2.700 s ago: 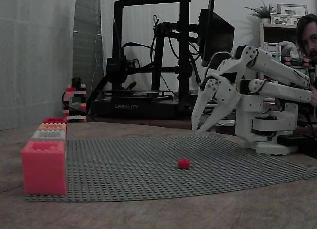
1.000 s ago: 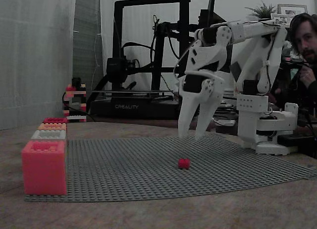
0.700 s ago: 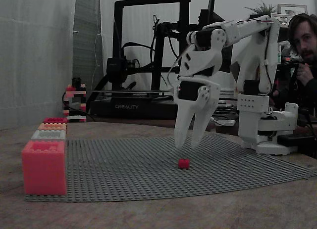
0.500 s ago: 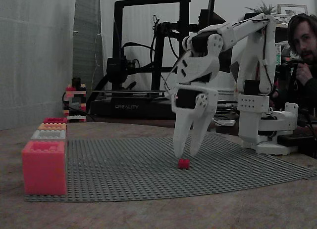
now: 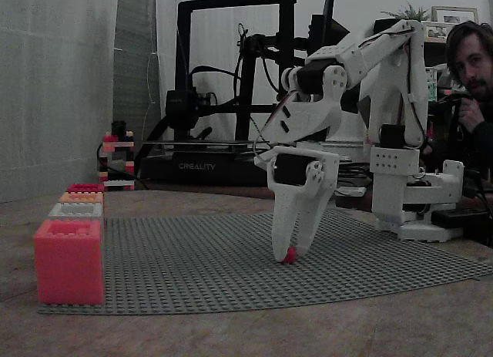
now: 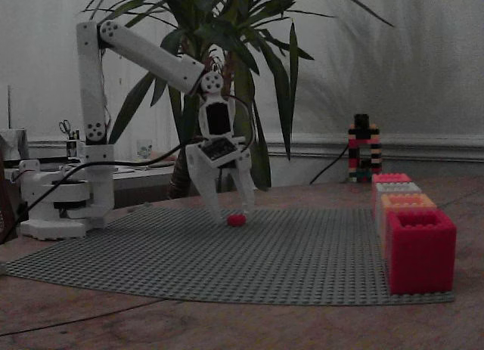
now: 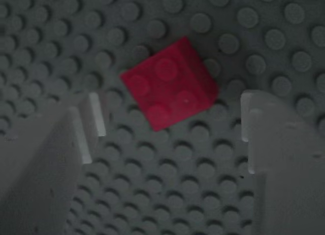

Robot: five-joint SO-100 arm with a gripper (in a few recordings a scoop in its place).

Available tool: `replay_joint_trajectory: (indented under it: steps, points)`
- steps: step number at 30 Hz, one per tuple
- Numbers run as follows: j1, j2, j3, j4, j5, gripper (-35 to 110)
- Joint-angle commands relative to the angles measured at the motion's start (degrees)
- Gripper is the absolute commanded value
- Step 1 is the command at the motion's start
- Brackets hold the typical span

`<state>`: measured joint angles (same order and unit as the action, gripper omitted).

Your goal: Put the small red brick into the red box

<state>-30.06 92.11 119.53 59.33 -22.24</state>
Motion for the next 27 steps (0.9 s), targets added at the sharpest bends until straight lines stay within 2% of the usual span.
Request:
replay_joint_trajectory:
  steps: [1, 9, 15, 23, 27]
  points:
    - [-1.3, 1.1, -3.5, -0.4, 0.1, 22]
    - [-1.3, -0.1, -3.9, -1.8, 0.2, 21]
    - [-1.1, -0.6, -4.5, -2.0, 0.4, 1]
    - [0.3, 0.2, -6.3, -3.4, 3.6, 0]
    - [4.7, 1.4, -11.9, -4.1, 7.8, 0]
